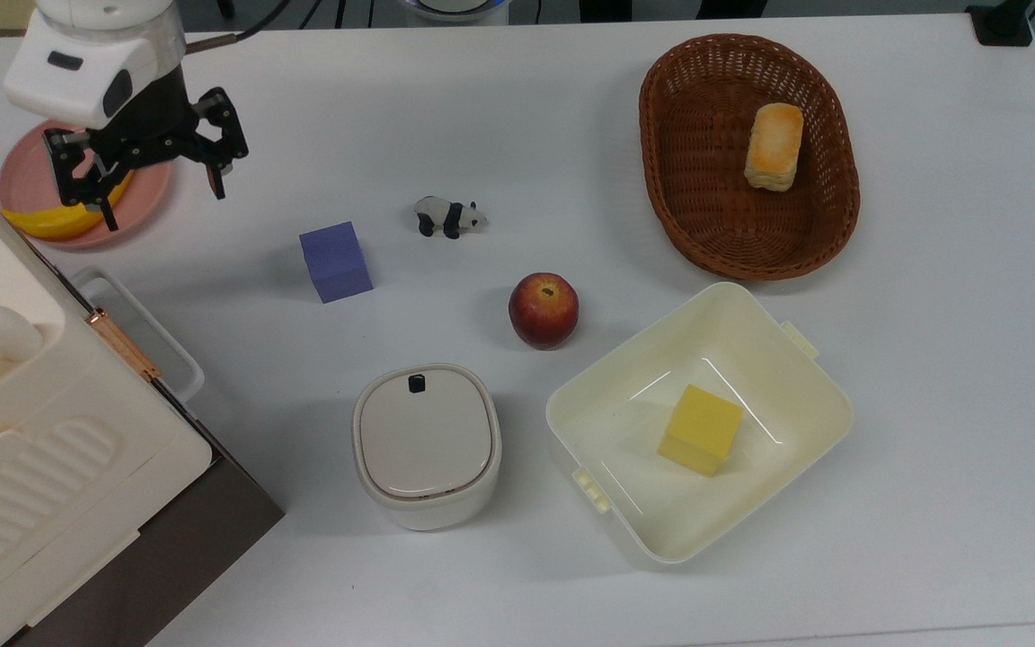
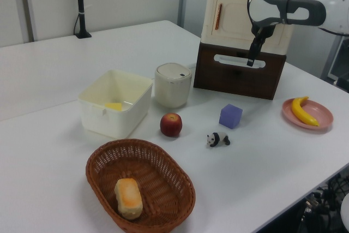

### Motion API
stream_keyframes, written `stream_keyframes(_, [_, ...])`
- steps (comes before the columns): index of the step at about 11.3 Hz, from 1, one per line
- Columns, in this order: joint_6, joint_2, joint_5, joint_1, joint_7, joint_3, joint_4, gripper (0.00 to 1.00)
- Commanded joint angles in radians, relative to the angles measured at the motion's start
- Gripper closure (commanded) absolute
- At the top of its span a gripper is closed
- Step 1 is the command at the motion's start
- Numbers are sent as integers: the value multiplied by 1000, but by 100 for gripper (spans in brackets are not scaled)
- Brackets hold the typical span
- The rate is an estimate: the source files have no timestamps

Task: Slide open the drawer
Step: 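Move the gripper toward the white handle of the wooden drawer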

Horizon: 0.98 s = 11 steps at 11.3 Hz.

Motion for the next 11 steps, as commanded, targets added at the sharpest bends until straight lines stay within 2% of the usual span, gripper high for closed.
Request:
stream_keyframes(1, [55, 38, -25, 9, -11, -3, 22, 0])
stream_keyframes(5, [78, 56, -27, 29, -10, -14, 22, 0])
stream_keyframes(9, [167, 105, -30, 78, 0, -75, 24, 0])
stream_keyframes(11, [205, 137, -59, 81, 20, -77, 42, 0])
